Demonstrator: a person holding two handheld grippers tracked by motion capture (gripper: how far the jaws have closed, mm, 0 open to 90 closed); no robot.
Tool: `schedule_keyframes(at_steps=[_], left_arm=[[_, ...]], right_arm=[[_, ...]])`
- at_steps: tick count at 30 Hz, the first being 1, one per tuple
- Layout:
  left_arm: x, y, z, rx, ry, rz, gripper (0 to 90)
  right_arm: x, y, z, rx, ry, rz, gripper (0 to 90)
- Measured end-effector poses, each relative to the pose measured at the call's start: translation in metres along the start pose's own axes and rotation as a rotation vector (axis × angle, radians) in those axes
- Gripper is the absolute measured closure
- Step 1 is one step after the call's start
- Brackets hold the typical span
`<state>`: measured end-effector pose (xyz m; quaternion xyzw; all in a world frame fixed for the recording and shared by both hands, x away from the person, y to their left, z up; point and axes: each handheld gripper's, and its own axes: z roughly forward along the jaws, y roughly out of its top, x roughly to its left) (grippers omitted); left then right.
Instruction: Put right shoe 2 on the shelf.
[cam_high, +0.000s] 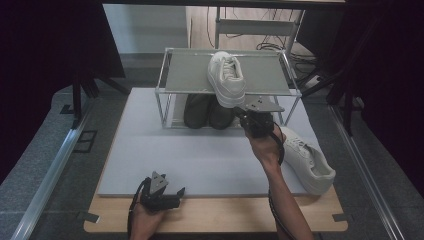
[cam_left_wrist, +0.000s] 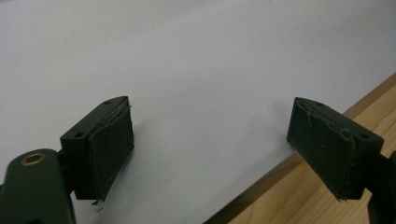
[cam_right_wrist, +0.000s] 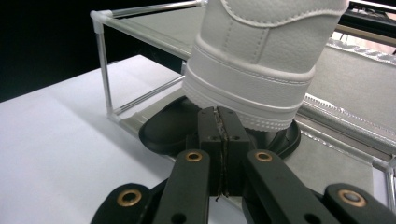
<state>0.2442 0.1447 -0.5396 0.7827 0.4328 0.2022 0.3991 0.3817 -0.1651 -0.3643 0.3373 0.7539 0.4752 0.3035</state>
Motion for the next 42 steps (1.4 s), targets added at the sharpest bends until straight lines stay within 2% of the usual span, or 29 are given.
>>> schedule_keyframes(at_steps=[5,15,26,42], left_arm=[[0.0,0.0,0.0,0.001,0.0,-0.001,14.4],[0.0,0.0,0.0,0.0,-0.001,-0.001,14.4],[0.0,0.0,0.0,0.002,-0.001,0.001,14.4],[0.001,0.0,0.0,0.003,-0.001,0.002,14.3]], right_arm=[[-0.002,0.0,0.007,-0.008,0.021,0.018,89.5],[0.003,0.009,0.027,0.005,0.039,0.007,89.6],[0.004,0.02,0.059,0.033,0.023,0.01,89.6],[0.007,0.027,0.076,0.042,0.012,0.002,89.6]])
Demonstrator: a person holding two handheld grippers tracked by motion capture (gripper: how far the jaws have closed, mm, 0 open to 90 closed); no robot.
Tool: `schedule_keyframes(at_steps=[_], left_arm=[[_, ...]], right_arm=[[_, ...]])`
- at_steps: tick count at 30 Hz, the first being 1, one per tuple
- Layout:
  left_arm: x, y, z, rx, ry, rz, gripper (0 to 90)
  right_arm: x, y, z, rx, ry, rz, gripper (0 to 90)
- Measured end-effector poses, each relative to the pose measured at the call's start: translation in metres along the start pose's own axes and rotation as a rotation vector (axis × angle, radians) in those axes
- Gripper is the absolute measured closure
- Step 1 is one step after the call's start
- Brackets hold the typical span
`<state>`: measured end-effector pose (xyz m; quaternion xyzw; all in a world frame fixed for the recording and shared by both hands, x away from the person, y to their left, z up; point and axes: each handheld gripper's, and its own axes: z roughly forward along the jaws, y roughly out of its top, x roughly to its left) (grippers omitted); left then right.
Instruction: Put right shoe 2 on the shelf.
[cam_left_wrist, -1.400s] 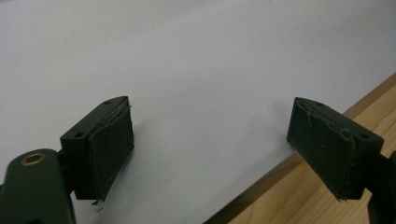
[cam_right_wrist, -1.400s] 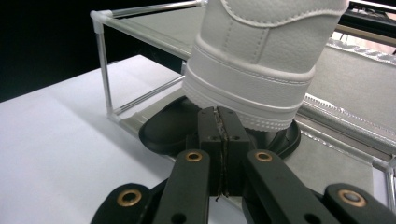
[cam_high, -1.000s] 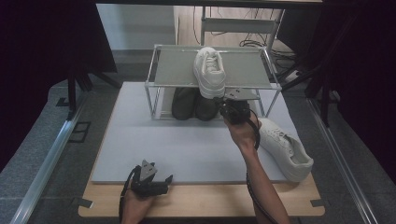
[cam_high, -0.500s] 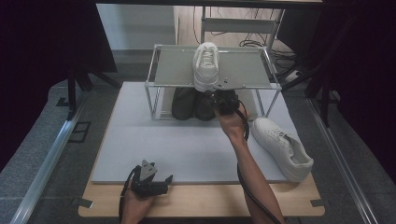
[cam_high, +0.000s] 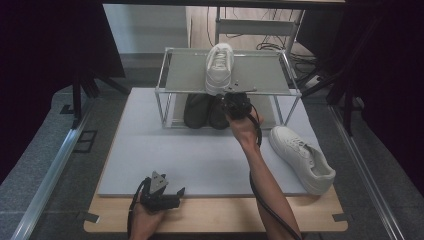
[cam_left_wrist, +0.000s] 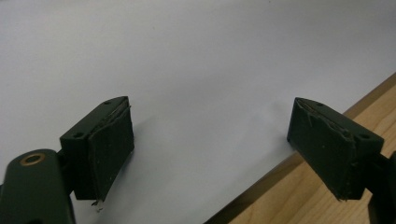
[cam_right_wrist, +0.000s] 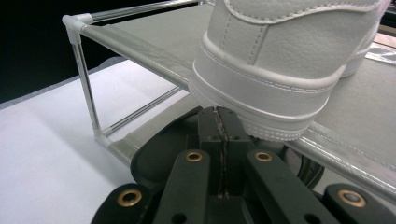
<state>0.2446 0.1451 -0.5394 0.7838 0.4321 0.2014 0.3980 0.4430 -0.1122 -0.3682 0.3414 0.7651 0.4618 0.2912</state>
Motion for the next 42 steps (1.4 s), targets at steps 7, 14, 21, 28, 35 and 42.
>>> schedule_keyframes(at_steps=[7,14,21,28,35,42], left_arm=[[0.0,0.0,0.0,0.0,0.0,0.001,14.3],[0.0,0.0,0.0,0.004,0.0,0.005,14.3],[0.0,0.0,0.0,0.004,0.0,0.005,14.3],[0.0,0.0,0.0,-0.002,0.0,-0.001,14.3],[0.0,0.0,0.0,-0.002,0.001,-0.001,14.3],[0.0,0.0,0.0,-0.001,0.002,0.001,14.3]], right_arm=[[0.004,0.0,0.003,0.002,-0.002,-0.01,87.0],[0.002,-0.007,-0.009,-0.03,0.031,0.004,70.1],[0.002,-0.013,-0.021,-0.041,0.047,-0.024,45.6],[0.001,-0.017,-0.033,-0.05,0.104,-0.016,27.1],[0.004,-0.025,-0.039,-0.002,0.107,-0.064,13.6],[0.005,-0.033,-0.05,0.014,0.129,-0.065,5.9]])
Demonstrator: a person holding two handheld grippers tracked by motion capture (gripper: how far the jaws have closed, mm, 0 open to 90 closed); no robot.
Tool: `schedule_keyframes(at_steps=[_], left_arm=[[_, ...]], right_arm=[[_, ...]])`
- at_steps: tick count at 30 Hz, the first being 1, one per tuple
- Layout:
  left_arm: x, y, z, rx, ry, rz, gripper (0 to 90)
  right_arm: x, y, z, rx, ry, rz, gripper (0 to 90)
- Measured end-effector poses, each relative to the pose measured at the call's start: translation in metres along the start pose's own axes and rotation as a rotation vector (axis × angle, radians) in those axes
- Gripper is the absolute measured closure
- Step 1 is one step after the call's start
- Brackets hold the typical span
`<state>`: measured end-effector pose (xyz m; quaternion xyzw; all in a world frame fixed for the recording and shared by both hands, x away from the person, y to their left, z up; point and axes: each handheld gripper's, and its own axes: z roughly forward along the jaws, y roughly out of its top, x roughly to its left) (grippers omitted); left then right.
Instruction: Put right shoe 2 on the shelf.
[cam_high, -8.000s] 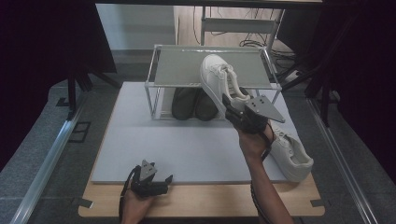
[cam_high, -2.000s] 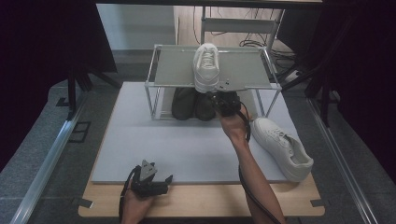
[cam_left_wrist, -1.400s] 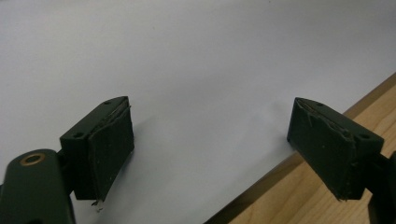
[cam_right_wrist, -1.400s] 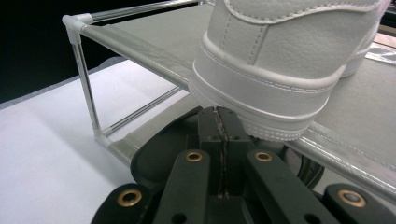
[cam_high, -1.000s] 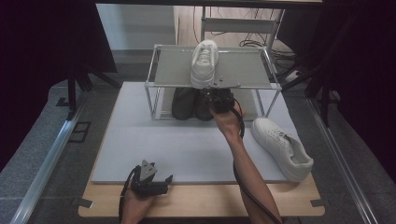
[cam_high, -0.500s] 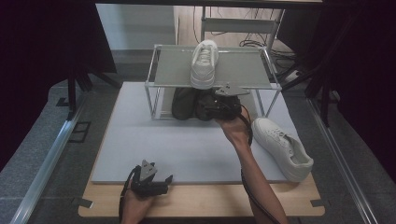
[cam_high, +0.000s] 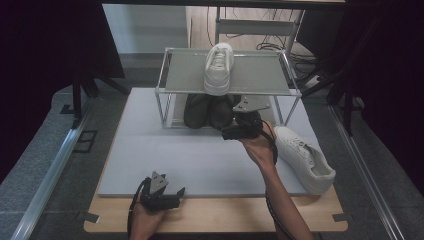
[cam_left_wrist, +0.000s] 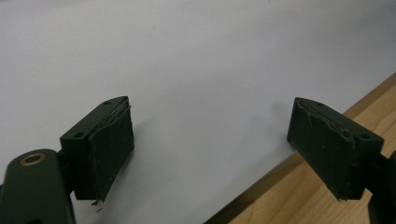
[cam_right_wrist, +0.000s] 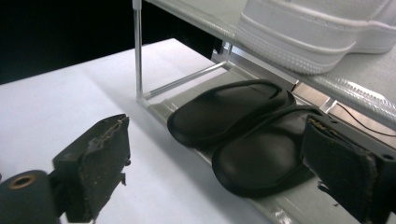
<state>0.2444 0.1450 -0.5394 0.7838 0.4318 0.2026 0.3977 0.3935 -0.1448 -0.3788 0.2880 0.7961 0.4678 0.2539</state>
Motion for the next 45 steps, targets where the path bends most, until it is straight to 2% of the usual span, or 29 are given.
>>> schedule_keyframes(at_steps=[3,7,10,12,18,24,36,45], left_arm=[[0.0,0.0,0.0,0.001,-0.001,0.003,14.3],[0.0,0.0,0.0,0.001,-0.001,0.003,14.3],[0.0,0.0,0.0,0.001,-0.001,0.002,14.3],[0.0,0.0,0.0,-0.001,-0.001,0.001,14.3],[0.0,0.0,0.0,-0.002,0.0,-0.002,14.3],[0.0,0.0,0.0,-0.001,0.0,-0.002,14.3],[0.0,0.0,0.0,-0.001,0.0,-0.002,14.3],[0.0,0.0,0.0,0.0,-0.001,-0.001,14.3]], right_arm=[[0.0,-0.003,-0.005,-0.022,0.018,0.038,2.6],[0.001,-0.007,-0.013,-0.022,0.018,0.038,1.4],[0.001,-0.011,-0.02,-0.031,0.052,0.089,1.8],[0.002,-0.013,-0.023,-0.034,0.069,0.101,1.8],[0.004,-0.021,-0.037,-0.04,0.039,0.037,2.4],[0.003,-0.033,-0.049,-0.044,0.039,0.02,2.9],[0.002,-0.052,-0.07,0.011,0.045,0.045,1.8],[0.003,-0.071,-0.086,0.011,0.031,0.088,0.0]])
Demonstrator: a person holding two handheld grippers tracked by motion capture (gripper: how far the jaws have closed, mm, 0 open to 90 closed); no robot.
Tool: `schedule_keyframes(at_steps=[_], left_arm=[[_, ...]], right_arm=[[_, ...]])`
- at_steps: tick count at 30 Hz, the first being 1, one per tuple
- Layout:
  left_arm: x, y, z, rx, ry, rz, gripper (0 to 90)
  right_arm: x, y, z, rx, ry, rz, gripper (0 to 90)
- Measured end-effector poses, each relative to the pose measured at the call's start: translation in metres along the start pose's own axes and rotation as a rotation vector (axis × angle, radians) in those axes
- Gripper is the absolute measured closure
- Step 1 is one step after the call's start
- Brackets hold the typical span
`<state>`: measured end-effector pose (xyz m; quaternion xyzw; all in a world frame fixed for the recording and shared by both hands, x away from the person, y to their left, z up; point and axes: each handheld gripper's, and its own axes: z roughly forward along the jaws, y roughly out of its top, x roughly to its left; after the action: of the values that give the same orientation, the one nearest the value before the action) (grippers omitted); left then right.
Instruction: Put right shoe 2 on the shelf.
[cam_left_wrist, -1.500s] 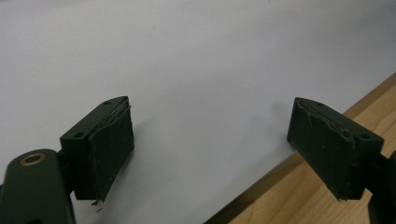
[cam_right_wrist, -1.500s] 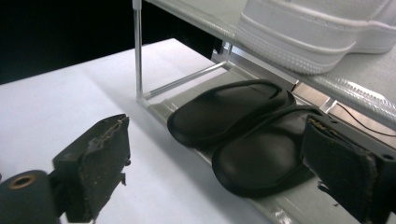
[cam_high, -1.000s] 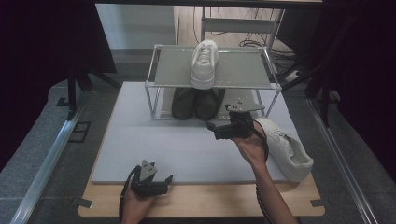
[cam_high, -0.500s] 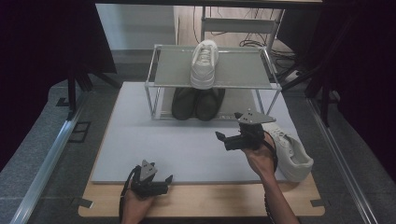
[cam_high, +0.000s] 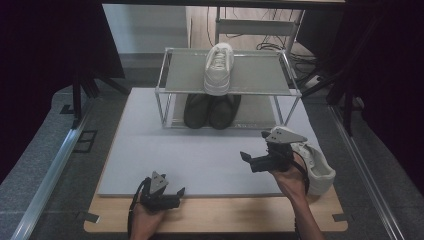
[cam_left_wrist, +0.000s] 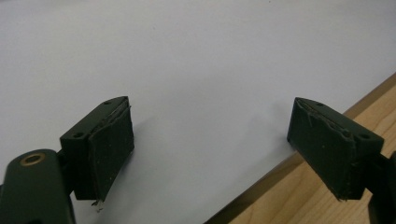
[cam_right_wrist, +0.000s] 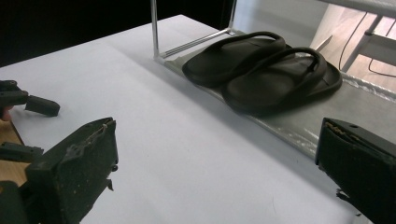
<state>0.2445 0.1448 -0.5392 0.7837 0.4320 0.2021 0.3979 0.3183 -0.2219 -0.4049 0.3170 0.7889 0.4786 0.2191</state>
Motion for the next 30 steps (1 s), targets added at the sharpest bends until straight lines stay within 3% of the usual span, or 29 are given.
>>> schedule_keyframes(at_steps=[8,17,30], left_arm=[[0.0,0.0,0.0,0.0,0.001,0.0,14.3],[0.0,0.0,0.0,0.0,0.001,0.0,14.3],[0.0,0.0,0.0,-0.001,0.002,-0.004,14.2]], right_arm=[[-0.005,-0.016,-0.017,-0.02,-0.018,0.054,0.0],[-0.009,-0.033,-0.034,0.001,-0.053,0.077,0.0],[-0.016,-0.056,-0.071,-0.008,-0.175,0.08,0.0]])
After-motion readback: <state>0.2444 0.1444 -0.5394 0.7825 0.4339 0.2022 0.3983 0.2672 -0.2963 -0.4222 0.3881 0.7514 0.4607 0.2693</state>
